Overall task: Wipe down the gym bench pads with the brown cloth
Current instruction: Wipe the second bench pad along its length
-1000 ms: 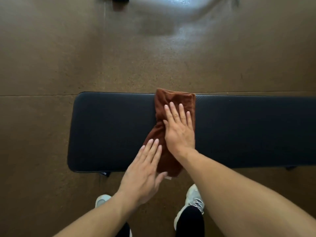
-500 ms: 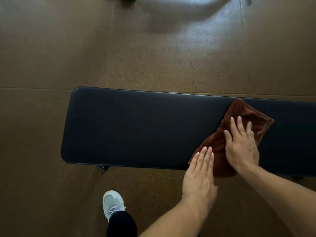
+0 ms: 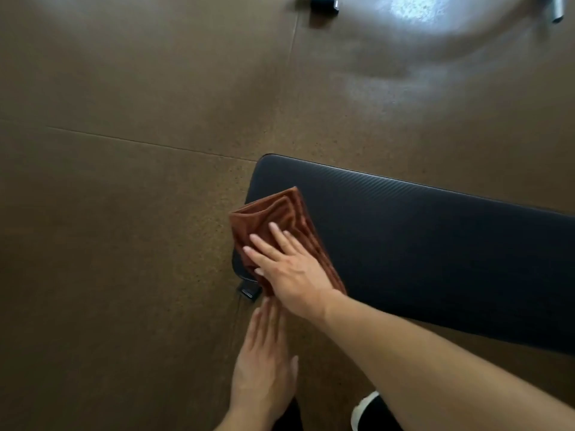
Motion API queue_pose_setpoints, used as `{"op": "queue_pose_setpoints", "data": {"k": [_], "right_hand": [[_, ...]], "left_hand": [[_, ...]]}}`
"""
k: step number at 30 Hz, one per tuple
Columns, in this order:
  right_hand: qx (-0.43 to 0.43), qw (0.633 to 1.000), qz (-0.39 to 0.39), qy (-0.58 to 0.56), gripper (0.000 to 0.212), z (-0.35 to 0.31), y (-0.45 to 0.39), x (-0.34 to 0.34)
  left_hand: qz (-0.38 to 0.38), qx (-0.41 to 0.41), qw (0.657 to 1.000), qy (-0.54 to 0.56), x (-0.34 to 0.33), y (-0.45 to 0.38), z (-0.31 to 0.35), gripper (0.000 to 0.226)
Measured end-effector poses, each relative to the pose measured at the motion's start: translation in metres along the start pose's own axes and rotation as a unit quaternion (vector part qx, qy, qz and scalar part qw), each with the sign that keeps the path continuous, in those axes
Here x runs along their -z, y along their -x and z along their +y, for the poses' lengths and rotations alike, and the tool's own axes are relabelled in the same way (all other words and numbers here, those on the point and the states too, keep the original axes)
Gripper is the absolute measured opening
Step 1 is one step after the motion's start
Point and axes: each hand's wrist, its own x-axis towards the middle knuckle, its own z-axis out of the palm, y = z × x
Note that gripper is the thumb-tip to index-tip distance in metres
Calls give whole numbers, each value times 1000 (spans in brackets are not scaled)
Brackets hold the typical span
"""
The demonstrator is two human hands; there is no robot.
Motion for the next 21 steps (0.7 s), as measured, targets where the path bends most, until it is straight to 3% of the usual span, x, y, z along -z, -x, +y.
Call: {"op": "queue_pose_setpoints", "data": {"k": [2,5,9,14,18,21], "right_hand": [[3,1000,-9,23,57,-24,-15,-12],[-18,999,-2,49,66,-29,-18,-24],[-15,995,-5,98,88,-18,-11,-30],[-19,996,2,87,72,0,13,-26],[-103,994,44,13,61,49,60,-22],[-161,984,71,-28,61,111,106,-12]], "left_hand": [[98,-14,995,12,-16,10,-43,77],[157,0,987,44,-25,23,-88,71],[240,-24,963,119,-2,0,-95,67],[286,-61,935,201,53,-57,-45,65],[322,-47,896,302,83,-88,22,56],[289,-109,912,270,80,-98,87,55]]}}
